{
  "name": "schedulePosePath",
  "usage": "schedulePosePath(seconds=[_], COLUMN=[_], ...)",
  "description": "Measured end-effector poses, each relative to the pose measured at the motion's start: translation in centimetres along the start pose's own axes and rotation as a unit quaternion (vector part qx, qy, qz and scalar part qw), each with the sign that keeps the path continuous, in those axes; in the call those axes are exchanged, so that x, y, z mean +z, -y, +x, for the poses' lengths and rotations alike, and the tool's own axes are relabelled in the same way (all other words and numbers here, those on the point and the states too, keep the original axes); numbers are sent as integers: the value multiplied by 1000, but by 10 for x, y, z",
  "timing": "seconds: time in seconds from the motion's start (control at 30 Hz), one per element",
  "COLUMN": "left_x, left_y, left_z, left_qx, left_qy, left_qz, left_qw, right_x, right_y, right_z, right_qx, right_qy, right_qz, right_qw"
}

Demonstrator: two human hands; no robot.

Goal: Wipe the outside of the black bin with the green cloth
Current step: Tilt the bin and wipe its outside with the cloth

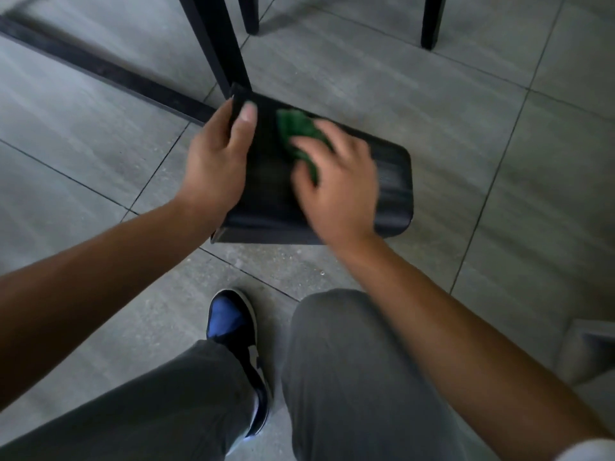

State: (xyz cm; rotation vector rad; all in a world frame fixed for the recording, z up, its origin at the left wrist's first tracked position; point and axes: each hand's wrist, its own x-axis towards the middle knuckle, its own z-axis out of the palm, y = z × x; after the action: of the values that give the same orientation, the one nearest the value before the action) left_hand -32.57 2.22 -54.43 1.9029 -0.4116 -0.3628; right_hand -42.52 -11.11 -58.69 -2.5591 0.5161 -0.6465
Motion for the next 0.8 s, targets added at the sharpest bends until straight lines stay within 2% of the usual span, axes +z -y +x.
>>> schedulePosePath(seconds=[0.1, 0.13, 0.17, 0.2, 0.23, 0.3, 0.37, 0.43, 0.47, 0.57, 0.6, 0.63, 0.7, 0.8], left_x=[-8, -9, -8, -6, -3, 4, 5, 0, -5, -12, -11, -8, 3, 17], left_y=[12, 14, 14, 11, 8, 4, 3, 6, 8, 20, 20, 18, 9, -2], left_z=[-4, -4, -2, -1, 0, 3, 4, 2, 0, -5, -6, -6, -3, -1], left_qx=[1, 0, 0, -1, -4, 0, 4, 0, -5, -30, -34, -36, -42, -21], left_qy=[-8, -12, -14, -17, -21, -22, -8, 6, 5, -17, -22, -22, -22, -29], left_qz=[32, 33, 33, 29, 20, 3, -10, -20, -11, -4, -9, -7, -3, -17], left_qw=[999, 999, 999, 999, 1000, 1000, 1000, 1000, 1000, 999, 999, 999, 999, 999], right_x=[-15, -18, -19, -17, -13, 1, 10, 4, 0, -14, -19, -20, -15, -2], right_y=[-86, -99, -96, -78, -51, 8, 40, 24, 1, -83, -96, -92, -50, 29], right_z=[-1, -1, 0, 2, 1, -2, -2, -4, -4, -4, -5, -5, -7, -14], right_qx=[220, 286, 313, 292, 232, 70, -32, -30, 10, 232, 286, 303, 234, 28], right_qy=[21, 21, 19, 19, 9, -19, -18, 6, 12, 26, 33, 39, 27, -11], right_qz=[-54, -54, -55, -55, -43, 15, 61, 46, 18, -55, -67, -85, -79, 36], right_qw=[974, 957, 948, 955, 972, 997, 998, 998, 1000, 971, 955, 948, 969, 999])
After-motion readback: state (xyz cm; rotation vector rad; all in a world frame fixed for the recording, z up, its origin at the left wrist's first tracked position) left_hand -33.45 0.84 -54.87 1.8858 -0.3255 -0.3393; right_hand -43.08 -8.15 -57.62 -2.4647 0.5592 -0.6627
